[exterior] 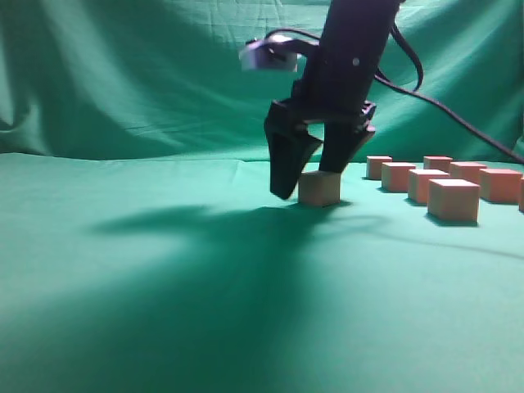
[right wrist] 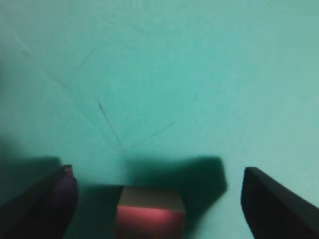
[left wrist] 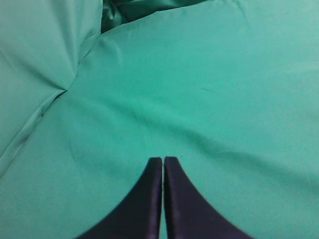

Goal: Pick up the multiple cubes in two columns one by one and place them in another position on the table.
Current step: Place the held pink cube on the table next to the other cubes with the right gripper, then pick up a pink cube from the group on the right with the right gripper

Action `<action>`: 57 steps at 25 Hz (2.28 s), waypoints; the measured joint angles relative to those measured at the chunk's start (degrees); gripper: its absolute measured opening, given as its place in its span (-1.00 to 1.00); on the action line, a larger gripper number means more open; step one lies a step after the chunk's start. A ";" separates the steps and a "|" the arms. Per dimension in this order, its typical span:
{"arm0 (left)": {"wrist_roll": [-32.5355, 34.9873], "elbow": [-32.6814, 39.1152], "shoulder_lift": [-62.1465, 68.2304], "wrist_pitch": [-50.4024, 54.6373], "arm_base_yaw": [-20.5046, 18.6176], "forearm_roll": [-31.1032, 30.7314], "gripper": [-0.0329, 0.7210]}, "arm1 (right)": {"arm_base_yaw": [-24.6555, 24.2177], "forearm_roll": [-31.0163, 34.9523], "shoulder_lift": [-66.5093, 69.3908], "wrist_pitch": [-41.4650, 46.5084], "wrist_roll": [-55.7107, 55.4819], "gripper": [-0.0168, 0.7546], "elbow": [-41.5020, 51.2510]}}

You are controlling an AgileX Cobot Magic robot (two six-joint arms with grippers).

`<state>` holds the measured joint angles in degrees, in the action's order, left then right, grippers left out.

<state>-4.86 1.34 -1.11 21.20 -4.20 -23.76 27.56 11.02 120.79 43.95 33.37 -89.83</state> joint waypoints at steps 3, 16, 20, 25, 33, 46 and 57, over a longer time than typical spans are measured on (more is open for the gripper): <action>0.00 0.00 0.00 0.00 0.00 0.00 -0.91 | 0.00 0.00 -1.01 4.12 -0.21 0.63 -4.76; 0.00 0.00 0.00 0.00 0.00 0.00 -0.91 | 0.00 -10.15 -3.42 26.89 -17.00 0.51 -23.78; 0.00 0.00 0.00 0.00 0.00 0.00 -0.91 | 0.00 -13.34 -9.48 27.24 -23.14 0.51 -21.92; 0.00 0.00 0.00 0.00 0.00 0.00 -0.91 | -1.82 -13.84 -22.55 27.30 -27.58 0.51 -10.41; 0.00 0.00 0.00 0.00 0.00 0.00 -0.91 | -14.26 -14.38 -37.00 27.33 -34.69 0.51 15.30; 0.00 0.00 0.00 0.00 0.00 0.00 -0.91 | -20.07 -8.25 -40.80 2.38 -41.22 0.38 45.04; 0.00 0.00 0.00 0.00 0.00 0.00 -0.91 | -20.07 -8.02 -39.38 -13.68 -40.64 0.25 48.36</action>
<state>-4.86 1.34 -1.11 21.20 -4.20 -23.76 7.49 3.00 81.41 30.26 -7.28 -41.47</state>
